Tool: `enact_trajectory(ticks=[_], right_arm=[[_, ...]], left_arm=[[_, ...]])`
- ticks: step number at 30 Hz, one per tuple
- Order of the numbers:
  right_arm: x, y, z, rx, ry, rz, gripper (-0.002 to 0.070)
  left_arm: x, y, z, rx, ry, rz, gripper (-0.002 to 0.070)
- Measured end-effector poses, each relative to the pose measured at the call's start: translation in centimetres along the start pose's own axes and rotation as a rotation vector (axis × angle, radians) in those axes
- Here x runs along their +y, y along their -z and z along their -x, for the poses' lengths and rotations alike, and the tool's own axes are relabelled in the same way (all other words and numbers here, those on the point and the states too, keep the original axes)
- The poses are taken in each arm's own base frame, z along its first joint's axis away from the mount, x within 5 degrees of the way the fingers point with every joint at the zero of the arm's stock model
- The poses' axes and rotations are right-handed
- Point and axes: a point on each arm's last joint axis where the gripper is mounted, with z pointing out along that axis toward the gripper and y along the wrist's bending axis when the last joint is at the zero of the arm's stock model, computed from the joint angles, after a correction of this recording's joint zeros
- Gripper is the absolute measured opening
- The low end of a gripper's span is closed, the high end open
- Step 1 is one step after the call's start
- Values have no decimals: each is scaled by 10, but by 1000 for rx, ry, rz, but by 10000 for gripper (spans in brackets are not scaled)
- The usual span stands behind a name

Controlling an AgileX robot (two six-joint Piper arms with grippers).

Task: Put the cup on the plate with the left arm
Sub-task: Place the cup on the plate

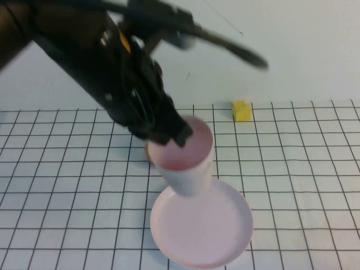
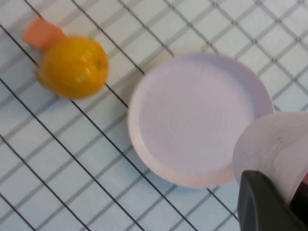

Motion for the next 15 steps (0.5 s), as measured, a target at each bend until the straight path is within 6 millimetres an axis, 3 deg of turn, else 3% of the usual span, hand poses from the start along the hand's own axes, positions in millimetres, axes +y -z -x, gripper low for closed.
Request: enact_trajectory(ticks=[6,15], right_arm=[[0,0,0,0,0,0,-2],[0,0,0,0,0,0,-2]], left_arm=[[-14,-67,-28,117,7,-14,9],[-10,-134,-32,192,100,-27,9]])
